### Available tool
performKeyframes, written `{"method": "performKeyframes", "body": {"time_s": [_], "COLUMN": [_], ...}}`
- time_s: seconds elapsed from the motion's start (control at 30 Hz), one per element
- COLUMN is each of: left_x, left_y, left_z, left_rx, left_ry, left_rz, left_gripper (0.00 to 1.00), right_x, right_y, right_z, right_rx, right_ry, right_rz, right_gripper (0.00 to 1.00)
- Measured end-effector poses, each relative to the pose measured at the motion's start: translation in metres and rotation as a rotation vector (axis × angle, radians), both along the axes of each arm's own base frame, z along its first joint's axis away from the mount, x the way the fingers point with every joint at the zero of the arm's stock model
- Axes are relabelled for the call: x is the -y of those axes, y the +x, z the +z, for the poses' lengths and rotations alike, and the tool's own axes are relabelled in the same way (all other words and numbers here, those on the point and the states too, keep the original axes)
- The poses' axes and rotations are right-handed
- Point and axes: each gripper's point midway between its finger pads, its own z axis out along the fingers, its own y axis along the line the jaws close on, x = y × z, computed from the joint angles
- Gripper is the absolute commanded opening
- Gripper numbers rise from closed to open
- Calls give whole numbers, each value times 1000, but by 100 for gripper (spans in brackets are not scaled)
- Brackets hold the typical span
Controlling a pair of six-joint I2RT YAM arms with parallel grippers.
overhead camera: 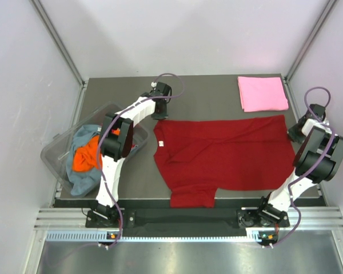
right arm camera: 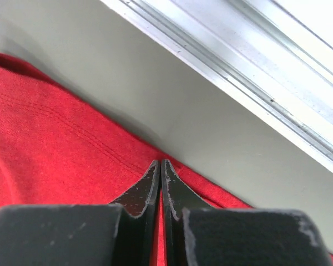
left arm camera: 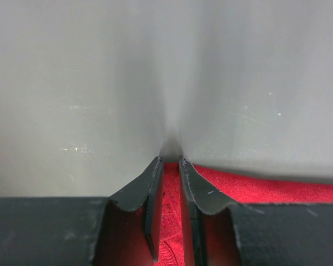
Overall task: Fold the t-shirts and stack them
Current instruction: Fold the tshirt
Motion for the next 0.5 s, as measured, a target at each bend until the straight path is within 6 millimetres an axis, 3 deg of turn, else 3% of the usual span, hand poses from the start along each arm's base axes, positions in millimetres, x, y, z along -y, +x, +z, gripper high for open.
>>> {"method": "performKeyframes", "body": {"time_s": [0.1, 0.23, 0.33, 0.5], "left_x": [1, 5, 8, 13], "left_y": [0, 0, -2, -6], "left_z": [0, 2, 4, 11], "left_rx": [-2, -8, -19, -33], "left_ry": [-4, -24, -37, -43], "left_rz": [-3, -26, -63, -150], "left_gripper": [27, 36, 41, 43], "right_x": [1, -2, -8, -20], "right_y": [-1, -2, 0, 20], "right_z": [0, 4, 12, 33], "right_rx": [-3, -4, -4, 35], "right_ry": [-6, 5, 18, 19], "right_rz": [-9, 7, 32, 100], "right_gripper": [0, 23, 32, 35]}}
